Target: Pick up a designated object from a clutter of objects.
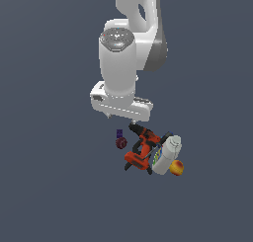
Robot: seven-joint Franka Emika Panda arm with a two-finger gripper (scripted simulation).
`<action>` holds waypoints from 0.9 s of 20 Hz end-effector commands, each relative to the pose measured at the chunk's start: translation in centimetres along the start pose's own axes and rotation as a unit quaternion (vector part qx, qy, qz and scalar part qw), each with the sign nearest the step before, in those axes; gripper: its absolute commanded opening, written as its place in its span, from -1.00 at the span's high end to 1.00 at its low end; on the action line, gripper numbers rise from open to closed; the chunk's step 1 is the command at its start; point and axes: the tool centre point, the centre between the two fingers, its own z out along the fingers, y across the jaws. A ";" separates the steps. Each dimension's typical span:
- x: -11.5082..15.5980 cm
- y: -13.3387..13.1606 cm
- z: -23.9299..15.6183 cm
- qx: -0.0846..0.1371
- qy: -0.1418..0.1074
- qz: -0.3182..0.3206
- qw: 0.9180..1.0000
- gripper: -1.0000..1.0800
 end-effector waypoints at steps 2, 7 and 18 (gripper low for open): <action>0.7 -0.1 3.5 0.003 0.004 0.048 0.999 -0.92; 1.2 0.0 8.1 0.006 0.009 0.111 0.994 -0.92; 1.3 0.5 13.5 0.009 0.017 0.186 0.982 -0.92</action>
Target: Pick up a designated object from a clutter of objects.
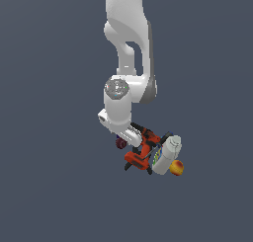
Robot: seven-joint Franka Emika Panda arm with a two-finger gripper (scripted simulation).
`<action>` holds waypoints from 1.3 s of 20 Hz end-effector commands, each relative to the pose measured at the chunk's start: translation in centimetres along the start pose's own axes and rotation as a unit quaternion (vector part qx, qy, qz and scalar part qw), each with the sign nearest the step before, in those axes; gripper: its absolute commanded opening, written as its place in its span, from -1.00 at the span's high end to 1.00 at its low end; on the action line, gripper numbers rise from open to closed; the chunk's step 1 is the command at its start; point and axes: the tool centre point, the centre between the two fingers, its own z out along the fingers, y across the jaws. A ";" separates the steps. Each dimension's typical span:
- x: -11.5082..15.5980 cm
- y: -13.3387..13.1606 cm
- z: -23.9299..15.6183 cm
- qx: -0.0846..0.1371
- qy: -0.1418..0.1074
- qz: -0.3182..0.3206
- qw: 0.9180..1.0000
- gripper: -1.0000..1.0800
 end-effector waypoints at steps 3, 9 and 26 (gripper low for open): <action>0.0 0.1 0.8 0.001 0.002 0.012 1.000 -0.92; 0.0 0.1 1.3 0.000 0.001 0.011 1.000 -0.92; 0.0 0.1 5.9 0.001 0.002 0.013 1.000 1.00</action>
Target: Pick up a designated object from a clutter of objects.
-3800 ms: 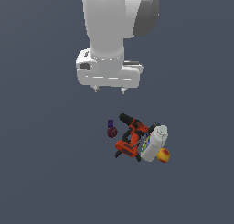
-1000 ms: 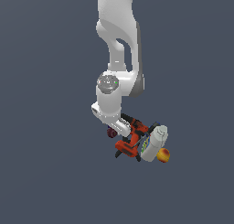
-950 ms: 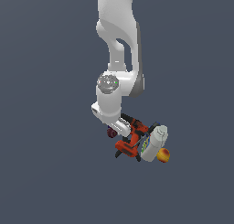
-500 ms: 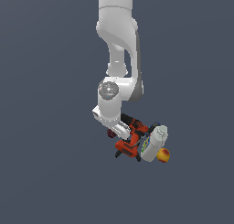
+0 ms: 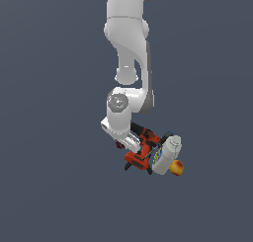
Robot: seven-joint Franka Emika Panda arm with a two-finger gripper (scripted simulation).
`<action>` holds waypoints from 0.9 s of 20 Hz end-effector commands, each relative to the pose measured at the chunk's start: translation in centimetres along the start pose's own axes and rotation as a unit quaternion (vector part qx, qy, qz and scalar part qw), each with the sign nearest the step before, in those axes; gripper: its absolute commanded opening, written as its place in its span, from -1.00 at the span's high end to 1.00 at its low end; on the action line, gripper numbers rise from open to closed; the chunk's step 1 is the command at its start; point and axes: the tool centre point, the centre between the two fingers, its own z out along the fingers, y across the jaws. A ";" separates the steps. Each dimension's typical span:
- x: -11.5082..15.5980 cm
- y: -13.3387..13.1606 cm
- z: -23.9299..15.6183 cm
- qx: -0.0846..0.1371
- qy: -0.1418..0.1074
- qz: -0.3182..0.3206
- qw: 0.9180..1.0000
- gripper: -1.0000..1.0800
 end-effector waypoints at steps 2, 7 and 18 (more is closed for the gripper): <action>0.0 0.0 0.1 0.000 0.000 0.000 1.000 1.00; 0.0 0.0 0.1 0.000 0.000 0.000 1.000 1.00; -1.0 -0.3 -2.1 0.000 0.000 0.000 1.000 1.00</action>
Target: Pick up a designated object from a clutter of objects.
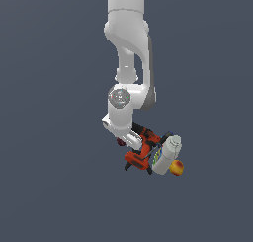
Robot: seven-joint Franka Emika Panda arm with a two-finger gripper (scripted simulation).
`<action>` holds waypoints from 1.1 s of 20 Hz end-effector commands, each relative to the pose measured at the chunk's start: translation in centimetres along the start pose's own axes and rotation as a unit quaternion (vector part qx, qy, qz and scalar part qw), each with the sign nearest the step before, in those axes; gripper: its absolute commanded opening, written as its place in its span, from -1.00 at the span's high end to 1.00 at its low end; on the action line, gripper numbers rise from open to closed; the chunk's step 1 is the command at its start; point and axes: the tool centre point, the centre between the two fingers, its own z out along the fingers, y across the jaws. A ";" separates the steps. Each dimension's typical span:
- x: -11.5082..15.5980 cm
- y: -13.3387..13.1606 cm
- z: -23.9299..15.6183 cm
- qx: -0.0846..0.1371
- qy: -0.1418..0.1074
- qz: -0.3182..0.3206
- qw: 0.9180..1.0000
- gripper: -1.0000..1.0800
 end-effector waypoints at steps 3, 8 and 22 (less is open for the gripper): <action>-0.9 -0.3 -2.0 0.001 0.000 0.000 1.000 1.00; -2.6 -0.7 -5.3 0.001 0.000 0.000 1.000 1.00; -8.6 -2.1 -18.1 0.000 0.001 0.000 1.000 1.00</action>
